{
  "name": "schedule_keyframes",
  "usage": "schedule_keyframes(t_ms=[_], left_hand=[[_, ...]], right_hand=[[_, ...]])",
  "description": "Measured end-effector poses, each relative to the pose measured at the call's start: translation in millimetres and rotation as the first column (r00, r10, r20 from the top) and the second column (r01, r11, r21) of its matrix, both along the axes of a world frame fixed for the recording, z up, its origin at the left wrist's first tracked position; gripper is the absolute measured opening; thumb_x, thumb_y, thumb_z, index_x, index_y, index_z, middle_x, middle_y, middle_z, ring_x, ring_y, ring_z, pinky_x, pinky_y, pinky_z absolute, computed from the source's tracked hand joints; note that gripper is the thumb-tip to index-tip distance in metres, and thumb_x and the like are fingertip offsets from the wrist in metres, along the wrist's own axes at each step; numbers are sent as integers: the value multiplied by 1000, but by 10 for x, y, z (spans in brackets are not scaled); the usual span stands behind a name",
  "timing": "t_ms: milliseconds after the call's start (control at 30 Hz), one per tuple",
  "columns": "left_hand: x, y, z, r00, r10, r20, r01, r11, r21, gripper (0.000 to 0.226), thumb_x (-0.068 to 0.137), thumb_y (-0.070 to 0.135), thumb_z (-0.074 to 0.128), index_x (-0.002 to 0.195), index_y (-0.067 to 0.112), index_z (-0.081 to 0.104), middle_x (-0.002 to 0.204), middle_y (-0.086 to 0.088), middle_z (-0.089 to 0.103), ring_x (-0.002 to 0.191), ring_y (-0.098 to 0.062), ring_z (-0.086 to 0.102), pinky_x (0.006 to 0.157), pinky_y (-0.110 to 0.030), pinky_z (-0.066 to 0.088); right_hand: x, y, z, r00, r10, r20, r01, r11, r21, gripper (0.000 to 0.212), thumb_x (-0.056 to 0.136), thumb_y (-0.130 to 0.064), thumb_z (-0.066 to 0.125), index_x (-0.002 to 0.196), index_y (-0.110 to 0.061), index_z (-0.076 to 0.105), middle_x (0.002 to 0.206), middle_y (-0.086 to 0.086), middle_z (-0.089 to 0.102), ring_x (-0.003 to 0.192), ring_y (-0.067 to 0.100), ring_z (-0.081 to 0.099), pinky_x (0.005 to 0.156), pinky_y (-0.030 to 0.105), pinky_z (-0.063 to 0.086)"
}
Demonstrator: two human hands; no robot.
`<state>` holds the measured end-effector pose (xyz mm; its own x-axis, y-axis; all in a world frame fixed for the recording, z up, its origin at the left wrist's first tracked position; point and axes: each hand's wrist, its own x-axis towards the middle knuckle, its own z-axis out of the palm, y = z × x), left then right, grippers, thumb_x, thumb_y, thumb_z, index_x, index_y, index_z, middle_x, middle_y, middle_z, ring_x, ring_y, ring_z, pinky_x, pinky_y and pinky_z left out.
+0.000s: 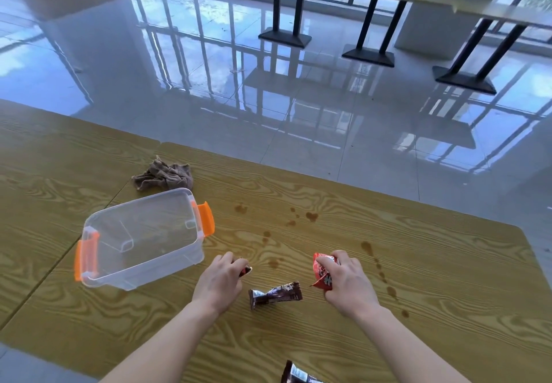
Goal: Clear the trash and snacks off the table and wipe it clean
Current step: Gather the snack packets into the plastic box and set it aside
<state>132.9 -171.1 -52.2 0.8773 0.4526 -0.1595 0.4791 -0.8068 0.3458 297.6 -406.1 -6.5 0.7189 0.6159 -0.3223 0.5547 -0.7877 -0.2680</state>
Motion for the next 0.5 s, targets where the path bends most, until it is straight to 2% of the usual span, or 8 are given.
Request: schedule_keyframes(t_ms=[233,400,500], left_hand=[[-3,3,301,981,9,192,-15,999,29,39,80,7,61,117,22,64,95,-2,59,84,-23,53,68,-33,48],[-28,115,578,954,-4,301,-15,998,60,38,78,11,66,114,22,64,90,0,57,80,-22,52,70,-35,49],[-82,228,773,928,44,371,-67,997,49,43,73,10,71,114,21,64,90,-1,60,79,-24,57,65,-37,52]], right_hand=[[11,278,256,998,36,51,-41,995,87,69,78,-15,64,138,-41,41,142,-3,36,123,22,38,92,36,49],[-3,477,438,992,75,105,-89,986,139,67,80,-19,67,139,-40,42,139,-3,39,122,20,39,85,35,52],[-16,634,567,986,104,129,-125,977,172,69,79,-23,68,139,-42,42,138,-4,39,121,20,39,80,33,50]])
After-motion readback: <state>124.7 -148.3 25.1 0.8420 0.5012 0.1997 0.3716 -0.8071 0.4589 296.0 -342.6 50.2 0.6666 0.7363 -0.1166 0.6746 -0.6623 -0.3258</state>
